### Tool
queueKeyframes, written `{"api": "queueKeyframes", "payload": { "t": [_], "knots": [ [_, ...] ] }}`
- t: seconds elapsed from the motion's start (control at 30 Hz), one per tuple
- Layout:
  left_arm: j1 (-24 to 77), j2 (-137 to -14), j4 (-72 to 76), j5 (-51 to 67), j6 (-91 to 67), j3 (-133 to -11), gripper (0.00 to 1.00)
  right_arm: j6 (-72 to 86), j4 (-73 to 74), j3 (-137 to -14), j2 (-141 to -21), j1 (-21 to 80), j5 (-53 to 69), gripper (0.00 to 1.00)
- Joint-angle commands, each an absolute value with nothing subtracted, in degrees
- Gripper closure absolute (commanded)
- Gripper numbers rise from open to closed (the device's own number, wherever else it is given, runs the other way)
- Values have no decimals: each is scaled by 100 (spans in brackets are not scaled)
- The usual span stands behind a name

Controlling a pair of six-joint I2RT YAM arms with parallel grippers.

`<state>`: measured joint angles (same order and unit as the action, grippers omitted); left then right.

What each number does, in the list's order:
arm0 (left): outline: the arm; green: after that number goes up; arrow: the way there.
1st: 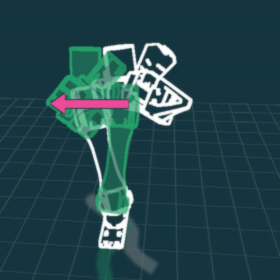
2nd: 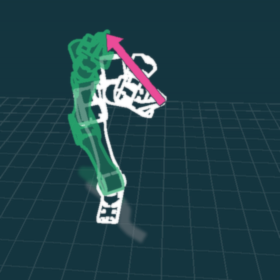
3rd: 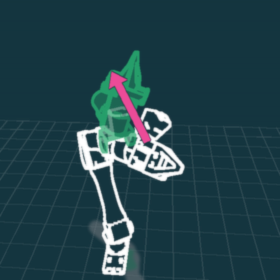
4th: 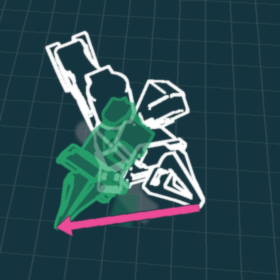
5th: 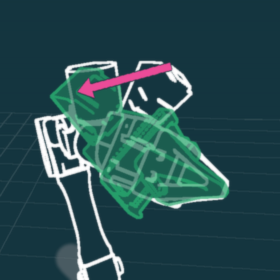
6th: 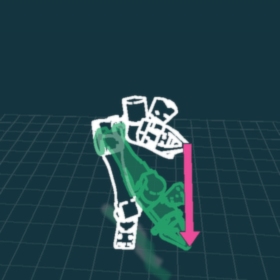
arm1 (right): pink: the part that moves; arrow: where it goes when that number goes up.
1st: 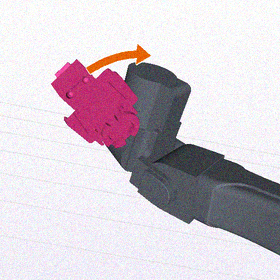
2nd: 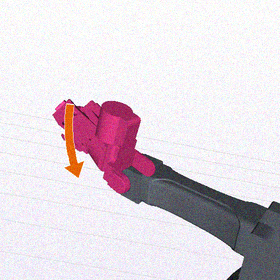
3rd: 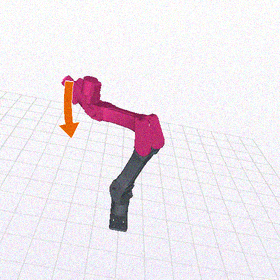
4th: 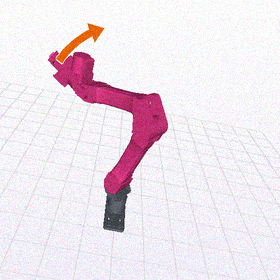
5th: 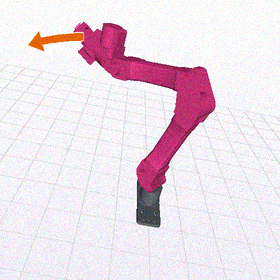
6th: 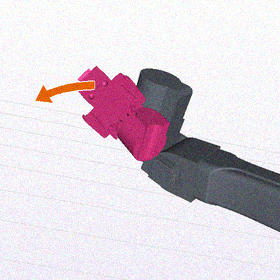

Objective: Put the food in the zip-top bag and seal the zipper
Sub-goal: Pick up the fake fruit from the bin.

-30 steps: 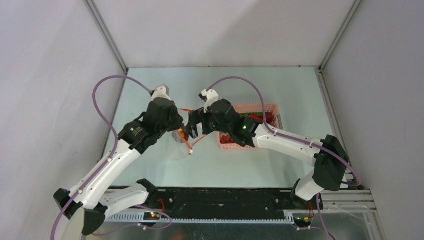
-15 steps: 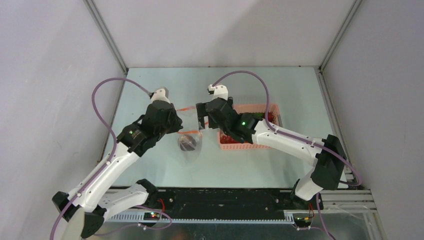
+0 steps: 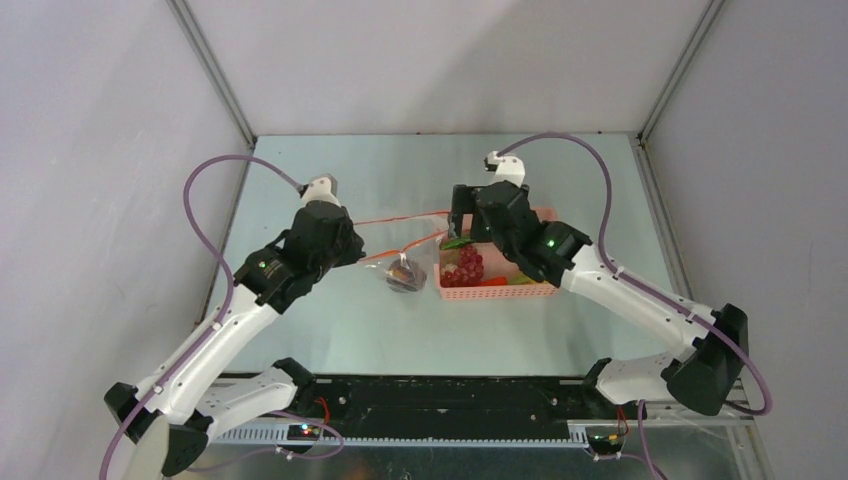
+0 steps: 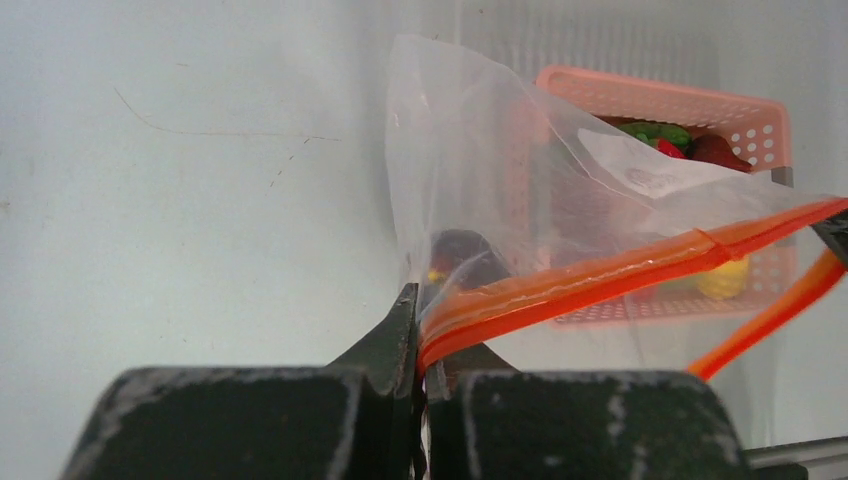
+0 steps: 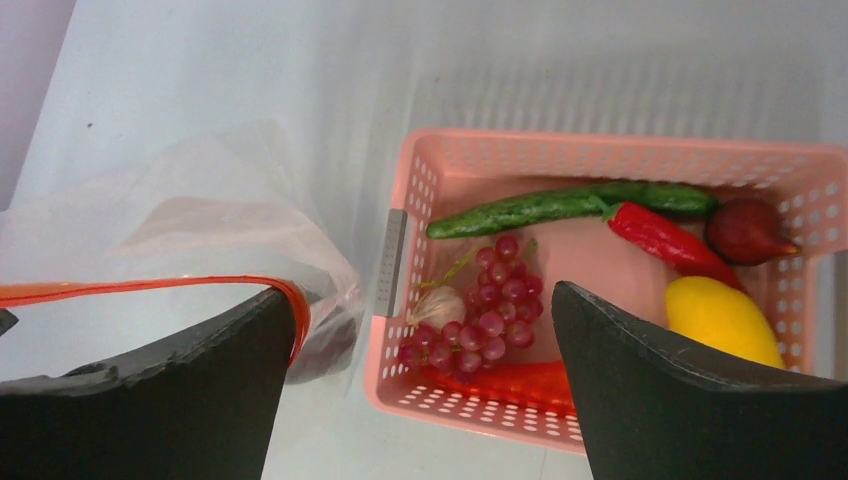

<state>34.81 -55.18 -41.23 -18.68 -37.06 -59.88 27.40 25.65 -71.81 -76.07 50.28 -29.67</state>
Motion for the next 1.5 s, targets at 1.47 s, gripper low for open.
{"api": "queueKeyframes", "payload": {
  "t": [1.47],
  "knots": [
    [3260,-5462,-4099,-1819,-3490,-6118,96,3601,1821,-6335,-9580,3830,-737,11]
  ]
}}
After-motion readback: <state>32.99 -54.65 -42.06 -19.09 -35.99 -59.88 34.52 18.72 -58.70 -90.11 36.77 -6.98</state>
